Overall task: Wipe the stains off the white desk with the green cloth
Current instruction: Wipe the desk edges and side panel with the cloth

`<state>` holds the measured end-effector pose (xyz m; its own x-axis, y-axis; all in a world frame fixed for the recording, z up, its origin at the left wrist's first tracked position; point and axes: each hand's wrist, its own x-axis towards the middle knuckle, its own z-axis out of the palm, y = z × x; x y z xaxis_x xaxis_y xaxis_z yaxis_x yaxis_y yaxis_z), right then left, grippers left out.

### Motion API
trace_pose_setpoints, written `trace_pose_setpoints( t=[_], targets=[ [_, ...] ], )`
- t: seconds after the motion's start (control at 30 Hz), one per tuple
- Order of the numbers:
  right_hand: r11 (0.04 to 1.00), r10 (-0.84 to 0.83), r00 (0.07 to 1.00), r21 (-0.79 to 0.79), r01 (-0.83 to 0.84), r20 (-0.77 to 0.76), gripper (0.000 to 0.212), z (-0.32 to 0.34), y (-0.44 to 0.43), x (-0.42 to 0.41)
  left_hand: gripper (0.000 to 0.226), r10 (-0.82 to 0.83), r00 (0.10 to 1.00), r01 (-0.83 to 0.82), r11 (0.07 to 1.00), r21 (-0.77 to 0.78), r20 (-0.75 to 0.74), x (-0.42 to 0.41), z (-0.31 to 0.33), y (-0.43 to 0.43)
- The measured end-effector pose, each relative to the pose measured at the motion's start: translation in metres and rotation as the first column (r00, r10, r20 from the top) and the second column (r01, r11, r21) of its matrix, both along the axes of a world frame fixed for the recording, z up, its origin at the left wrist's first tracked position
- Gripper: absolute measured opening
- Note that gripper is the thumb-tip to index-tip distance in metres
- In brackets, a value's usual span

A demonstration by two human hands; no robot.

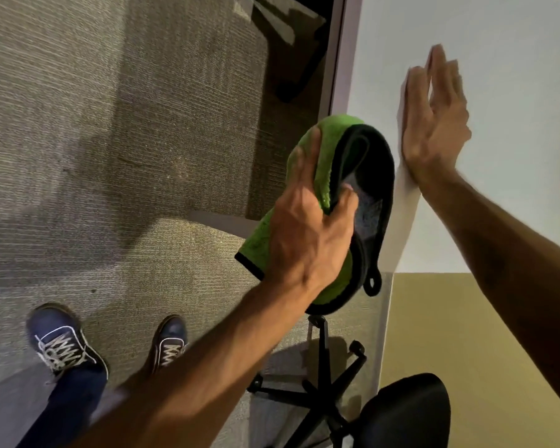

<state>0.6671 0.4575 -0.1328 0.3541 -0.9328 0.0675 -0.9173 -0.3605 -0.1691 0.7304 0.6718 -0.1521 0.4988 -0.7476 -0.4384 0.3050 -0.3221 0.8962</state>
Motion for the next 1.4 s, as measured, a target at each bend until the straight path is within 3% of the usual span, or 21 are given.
trace_pose_setpoints(
  t=[0.13, 0.3, 0.47, 0.53, 0.67, 0.77, 0.87, 1.0, 1.07, 1.2, 1.3, 1.4],
  targets=[
    [0.999, -0.044, 0.999, 0.004, 0.044, 0.004, 0.061, -0.005, -0.004, -0.001, 0.042, 0.032, 0.999, -0.032, 0.999, 0.022, 0.006, -0.012, 0.002, 0.014],
    [1.0, -0.002, 0.997, -0.018, 0.0, -0.081, 0.066, -0.003, -0.001, 0.0, 0.061, 0.119, 0.983, -0.105, 0.989, -0.107, 0.14, -0.016, 0.015, 0.027],
    [1.0, -0.03, 0.987, 0.0, 0.03, -0.159, 0.072, -0.002, -0.007, -0.004, 0.053, 0.056, 0.997, -0.055, 0.998, -0.012, 0.049, 0.01, 0.014, -0.018],
    [0.999, -0.043, 0.995, -0.002, 0.043, -0.09, 0.069, -0.003, -0.006, -0.003, 0.047, 0.126, 0.992, -0.126, 0.992, 0.03, 0.013, 0.032, 0.011, -0.046],
    [0.999, -0.034, 0.998, 0.018, 0.034, -0.052, 0.068, -0.002, -0.003, -0.002, 0.044, 0.183, 0.978, -0.179, 0.983, -0.045, 0.101, 0.049, 0.01, -0.069],
    [0.998, -0.028, 0.999, 0.057, 0.03, -0.033, 0.071, 0.001, -0.002, -0.001, 0.041, 0.185, 0.975, -0.179, 0.982, -0.051, 0.124, 0.037, 0.007, -0.05],
    [0.999, -0.006, 0.988, 0.05, 0.014, -0.157, 0.076, 0.003, -0.002, 0.002, 0.038, 0.14, 0.98, -0.137, 0.99, -0.032, 0.14, 0.017, 0.007, -0.013],
    [0.999, -0.026, 1.0, 0.028, 0.026, 0.015, 0.079, 0.002, 0.0, 0.005, 0.04, 0.047, 0.979, -0.052, 0.998, 0.022, 0.196, -0.016, 0.007, 0.041],
    [0.998, -0.037, 0.999, 0.049, 0.036, 0.024, 0.08, 0.001, -0.001, 0.004, 0.047, 0.009, 0.972, -0.007, 1.0, -0.011, 0.236, -0.031, 0.007, 0.063],
    [0.994, -0.035, 0.999, 0.098, 0.037, -0.015, 0.077, -0.001, -0.002, -0.002, 0.058, 0.053, 0.984, -0.037, 0.995, -0.091, 0.173, -0.055, 0.011, 0.101],
    [0.996, -0.043, 0.999, 0.084, 0.044, -0.017, 0.066, -0.003, -0.002, -0.001, 0.057, 0.051, 0.95, -0.028, 0.996, -0.081, 0.307, -0.065, 0.013, 0.111],
    [0.99, -0.045, 0.998, 0.138, 0.039, 0.034, 0.059, -0.002, -0.006, -0.001, 0.055, 0.05, 0.963, -0.034, 0.997, -0.064, 0.266, -0.062, 0.019, 0.107]
  ],
)
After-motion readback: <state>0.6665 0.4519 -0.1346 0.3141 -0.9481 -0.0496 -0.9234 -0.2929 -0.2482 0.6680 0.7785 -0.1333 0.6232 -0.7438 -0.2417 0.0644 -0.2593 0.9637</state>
